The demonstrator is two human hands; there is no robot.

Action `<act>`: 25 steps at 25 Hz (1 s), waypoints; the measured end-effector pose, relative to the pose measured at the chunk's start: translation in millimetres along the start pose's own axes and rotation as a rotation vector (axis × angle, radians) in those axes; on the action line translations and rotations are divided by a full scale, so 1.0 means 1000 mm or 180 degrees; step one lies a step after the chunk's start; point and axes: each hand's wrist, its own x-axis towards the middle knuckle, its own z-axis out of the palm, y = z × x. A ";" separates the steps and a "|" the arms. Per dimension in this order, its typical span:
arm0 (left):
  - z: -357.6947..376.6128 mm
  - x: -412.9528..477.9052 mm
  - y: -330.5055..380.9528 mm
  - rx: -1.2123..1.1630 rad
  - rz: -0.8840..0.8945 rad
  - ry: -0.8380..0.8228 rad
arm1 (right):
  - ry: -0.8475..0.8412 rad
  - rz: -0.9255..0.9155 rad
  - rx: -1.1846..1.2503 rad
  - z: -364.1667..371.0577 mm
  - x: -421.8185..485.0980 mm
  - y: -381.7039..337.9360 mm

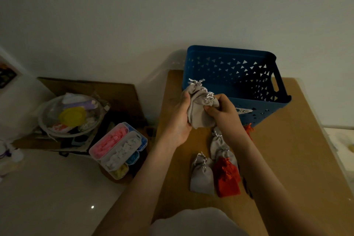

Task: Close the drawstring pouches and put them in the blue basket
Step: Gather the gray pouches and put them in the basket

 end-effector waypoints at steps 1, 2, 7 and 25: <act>-0.001 0.001 -0.001 -0.0065 0.0050 0.0050 | 0.0049 -0.0063 -0.0008 -0.002 0.001 0.002; -0.003 0.003 -0.002 -0.0149 0.0097 0.0116 | 0.0110 -0.0142 0.0002 -0.004 0.001 0.003; -0.014 0.008 0.004 -0.0501 0.0260 0.0443 | 0.0097 -0.0520 0.0217 -0.021 0.004 -0.003; -0.016 0.017 -0.001 0.1160 0.0312 0.0455 | -0.0051 -0.1021 -0.0947 -0.006 0.015 -0.007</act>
